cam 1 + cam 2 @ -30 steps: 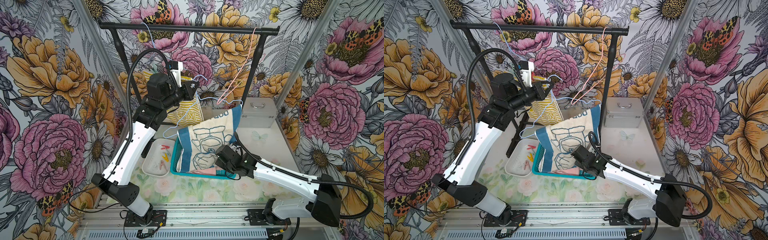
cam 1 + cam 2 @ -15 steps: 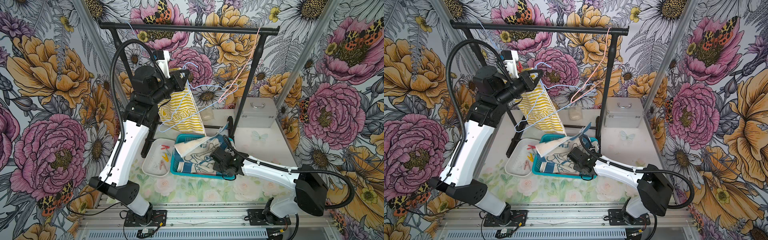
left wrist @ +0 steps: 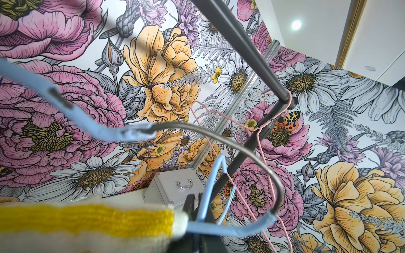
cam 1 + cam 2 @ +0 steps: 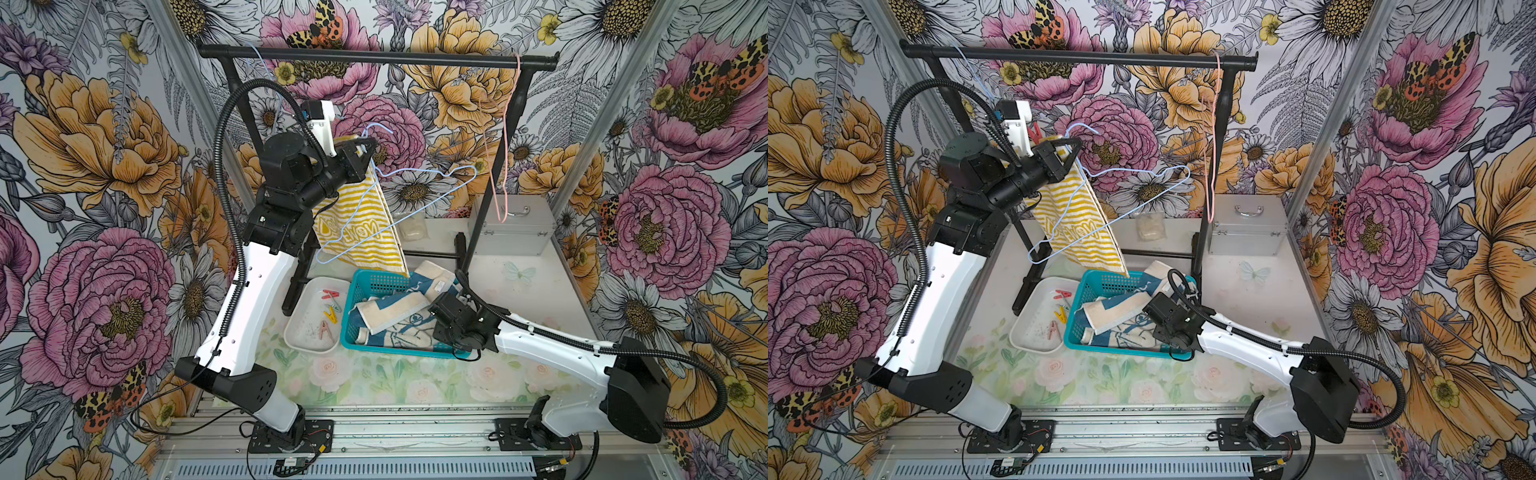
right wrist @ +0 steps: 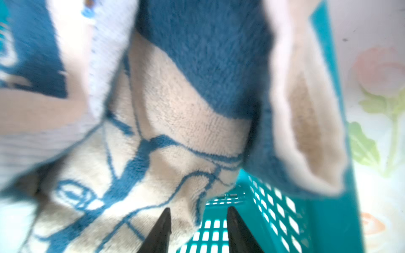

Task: Remove the clothespins securing towels to the hanger
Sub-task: Place the towel in the basket.

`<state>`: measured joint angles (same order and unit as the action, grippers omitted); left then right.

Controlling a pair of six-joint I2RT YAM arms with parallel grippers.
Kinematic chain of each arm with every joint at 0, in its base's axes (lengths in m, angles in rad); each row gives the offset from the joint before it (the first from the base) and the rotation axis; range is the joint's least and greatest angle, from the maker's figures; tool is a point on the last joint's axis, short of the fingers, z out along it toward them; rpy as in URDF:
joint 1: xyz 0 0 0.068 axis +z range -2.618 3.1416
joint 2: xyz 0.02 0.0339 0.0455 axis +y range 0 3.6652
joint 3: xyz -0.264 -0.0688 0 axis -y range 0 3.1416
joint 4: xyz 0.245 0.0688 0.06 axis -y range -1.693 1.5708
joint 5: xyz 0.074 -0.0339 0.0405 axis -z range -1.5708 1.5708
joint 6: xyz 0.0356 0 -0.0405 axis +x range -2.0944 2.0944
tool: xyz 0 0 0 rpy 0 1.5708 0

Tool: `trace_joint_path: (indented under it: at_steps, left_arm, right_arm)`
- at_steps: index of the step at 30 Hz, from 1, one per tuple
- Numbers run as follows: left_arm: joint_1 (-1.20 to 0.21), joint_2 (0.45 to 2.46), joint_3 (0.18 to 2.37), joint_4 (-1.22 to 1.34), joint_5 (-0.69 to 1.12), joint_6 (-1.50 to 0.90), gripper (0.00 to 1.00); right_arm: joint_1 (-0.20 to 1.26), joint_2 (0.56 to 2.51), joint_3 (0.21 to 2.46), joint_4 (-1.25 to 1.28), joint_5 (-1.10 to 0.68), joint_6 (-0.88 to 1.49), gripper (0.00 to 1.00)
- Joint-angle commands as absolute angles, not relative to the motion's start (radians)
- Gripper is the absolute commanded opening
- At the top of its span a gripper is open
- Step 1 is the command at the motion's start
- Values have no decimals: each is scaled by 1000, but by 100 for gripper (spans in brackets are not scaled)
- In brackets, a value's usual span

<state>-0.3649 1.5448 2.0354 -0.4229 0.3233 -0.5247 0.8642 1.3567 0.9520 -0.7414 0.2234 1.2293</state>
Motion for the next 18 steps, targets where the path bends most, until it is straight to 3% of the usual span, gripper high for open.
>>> trace_joint_path:
  at_steps: [1, 10, 18]
  left_arm:
    - [-351, 1482, 1981, -397, 326, -499, 0]
    - [-359, 1401, 1847, -451, 220, -453, 0]
    - [-365, 1447, 1863, -563, -42, -472, 0]
  right_arm:
    - [861, 1269, 983, -746, 287, 1171, 51]
    - [904, 1207, 1129, -746, 397, 970, 54]
    - [994, 1306, 1380, -738, 494, 780, 52]
